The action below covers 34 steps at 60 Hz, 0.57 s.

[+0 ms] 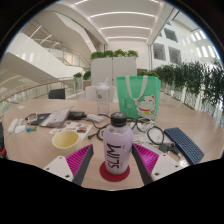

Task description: Pour water

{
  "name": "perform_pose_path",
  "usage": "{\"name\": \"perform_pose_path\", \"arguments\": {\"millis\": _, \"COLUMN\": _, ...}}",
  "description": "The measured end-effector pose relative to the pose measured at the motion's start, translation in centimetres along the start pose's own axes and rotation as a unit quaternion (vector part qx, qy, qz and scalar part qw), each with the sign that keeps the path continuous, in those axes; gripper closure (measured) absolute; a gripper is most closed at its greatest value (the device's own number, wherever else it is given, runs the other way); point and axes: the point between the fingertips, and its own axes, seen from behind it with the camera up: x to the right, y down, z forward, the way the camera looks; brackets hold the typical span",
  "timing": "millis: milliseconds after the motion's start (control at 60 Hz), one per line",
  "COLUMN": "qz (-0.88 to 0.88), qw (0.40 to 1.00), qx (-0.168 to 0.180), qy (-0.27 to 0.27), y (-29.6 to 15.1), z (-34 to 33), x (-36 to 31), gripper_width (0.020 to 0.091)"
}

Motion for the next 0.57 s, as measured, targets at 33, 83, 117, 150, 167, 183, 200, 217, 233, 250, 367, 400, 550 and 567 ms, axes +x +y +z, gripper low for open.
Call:
{"name": "perform_pose_path", "arguments": {"millis": 33, "qz": 0.004, "qw": 1.0, "qx": -0.005, "qy": 0.004, "y": 0.1, "z": -1.2, "x": -0.2, "gripper_width": 0.0266}}
{"name": "perform_pose_path", "arguments": {"millis": 83, "qz": 0.004, "qw": 1.0, "qx": -0.011, "qy": 0.014, "y": 0.1, "z": -3.3, "x": -0.5, "gripper_width": 0.0265}}
{"name": "perform_pose_path", "arguments": {"millis": 117, "qz": 0.002, "qw": 1.0, "qx": -0.011, "qy": 0.023, "y": -0.1, "z": -4.8, "x": -0.8, "gripper_width": 0.0262}}
{"name": "perform_pose_path", "arguments": {"millis": 150, "qz": 0.005, "qw": 0.999, "qx": -0.01, "qy": 0.033, "y": -0.3, "z": -6.4, "x": -1.2, "gripper_width": 0.0262}}
{"name": "perform_pose_path", "arguments": {"millis": 167, "qz": 0.008, "qw": 0.999, "qx": -0.008, "qy": 0.038, "y": -0.4, "z": -7.2, "x": -1.4, "gripper_width": 0.0261}}
{"name": "perform_pose_path", "arguments": {"millis": 183, "qz": 0.013, "qw": 0.999, "qx": -0.007, "qy": 0.043, "y": -0.6, "z": -8.1, "x": -1.7, "gripper_width": 0.0261}}
{"name": "perform_pose_path", "arguments": {"millis": 200, "qz": 0.021, "qw": 0.999, "qx": -0.005, "qy": 0.047, "y": -0.7, "z": -8.9, "x": -2.0, "gripper_width": 0.026}}
{"name": "perform_pose_path", "arguments": {"millis": 217, "qz": 0.031, "qw": 0.998, "qx": -0.003, "qy": 0.052, "y": -0.8, "z": -9.8, "x": -2.4, "gripper_width": 0.0258}}
{"name": "perform_pose_path", "arguments": {"millis": 233, "qz": 0.04, "qw": 0.998, "qx": -0.003, "qy": 0.054, "y": -1.0, "z": -10.7, "x": -3.0, "gripper_width": 0.026}}
{"name": "perform_pose_path", "arguments": {"millis": 250, "qz": 0.049, "qw": 0.997, "qx": -0.004, "qy": 0.055, "y": -1.1, "z": -11.6, "x": -3.5, "gripper_width": 0.0261}}
{"name": "perform_pose_path", "arguments": {"millis": 367, "qz": 0.043, "qw": 0.995, "qx": -0.006, "qy": 0.086, "y": -1.9, "z": -18.1, "x": -7.3, "gripper_width": 0.0264}}
{"name": "perform_pose_path", "arguments": {"millis": 400, "qz": 0.034, "qw": 0.994, "qx": -0.003, "qy": 0.099, "y": -2.3, "z": -20.0, "x": -8.2, "gripper_width": 0.0264}}
{"name": "perform_pose_path", "arguments": {"millis": 550, "qz": 0.024, "qw": 0.992, "qx": 0.006, "qy": 0.121, "y": -4.4, "z": -27.0, "x": -13.0, "gripper_width": 0.0257}}
{"name": "perform_pose_path", "arguments": {"millis": 567, "qz": 0.024, "qw": 0.992, "qx": 0.005, "qy": 0.122, "y": -4.6, "z": -27.6, "x": -13.4, "gripper_width": 0.0257}}
